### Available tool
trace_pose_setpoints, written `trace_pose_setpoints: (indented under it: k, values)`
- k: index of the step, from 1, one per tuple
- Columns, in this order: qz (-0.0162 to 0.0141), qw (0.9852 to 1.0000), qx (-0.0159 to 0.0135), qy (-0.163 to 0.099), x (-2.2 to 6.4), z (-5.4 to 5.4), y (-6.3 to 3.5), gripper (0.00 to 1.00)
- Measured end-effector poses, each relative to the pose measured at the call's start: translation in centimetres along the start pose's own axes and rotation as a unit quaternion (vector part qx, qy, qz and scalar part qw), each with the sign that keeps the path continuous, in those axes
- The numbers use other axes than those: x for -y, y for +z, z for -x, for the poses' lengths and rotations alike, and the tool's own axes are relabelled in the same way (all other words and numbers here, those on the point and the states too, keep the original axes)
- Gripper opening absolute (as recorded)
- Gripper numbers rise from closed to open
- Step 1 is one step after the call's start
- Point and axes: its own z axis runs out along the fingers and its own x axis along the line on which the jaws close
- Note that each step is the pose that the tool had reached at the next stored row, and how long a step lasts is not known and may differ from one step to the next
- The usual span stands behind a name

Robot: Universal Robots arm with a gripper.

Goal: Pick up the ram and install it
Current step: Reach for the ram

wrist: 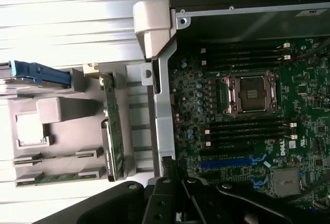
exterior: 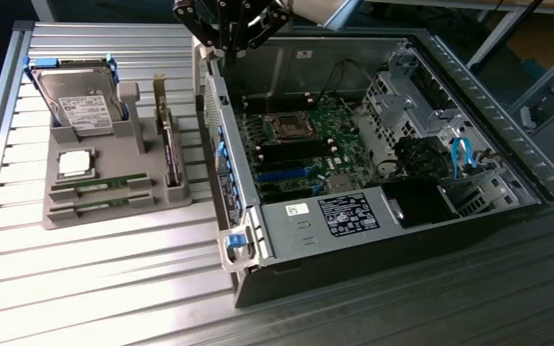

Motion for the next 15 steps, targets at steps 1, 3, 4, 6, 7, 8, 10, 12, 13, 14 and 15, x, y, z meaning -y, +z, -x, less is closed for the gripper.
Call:
trace_pose_setpoints:
  k: [1,3,4,6,7,8,10,12,13,14,15]
  values:
    - [0.0,1.0,0.0,0.0,0.01,-0.2,-0.01,0.1]
    - [0.0,1.0,0.0,0.0,0.04,-0.6,-0.02,0.1]
    - [0.0,1.0,0.0,0.0,0.06,-0.8,-0.02,0.1]
    - [0.0,1.0,0.0,0.0,0.1,-1.4,-0.04,0.1]
    - [-0.0001,1.0,0.0,0.0,0.12,-1.6,-0.05,0.1]
    - [0.0,1.0,0.0,0.0,0.14,-1.8,-0.06,0.1]
    - [0.0,1.0,0.0,0.0,0.17,-2.2,-0.07,0.1]
    - [0.0,1.0,0.0,0.0,0.21,-2.7,-0.08,0.1]
    - [0.0,1.0,0.0,0.0,0.24,-3.1,-0.09,0.1]
    - [0.0,1.0,0.0,0.0,0.25,-3.3,-0.1,0.1]
    - [-0.0001,1.0,0.0,0.0,0.27,-3.6,-0.1,0.1]
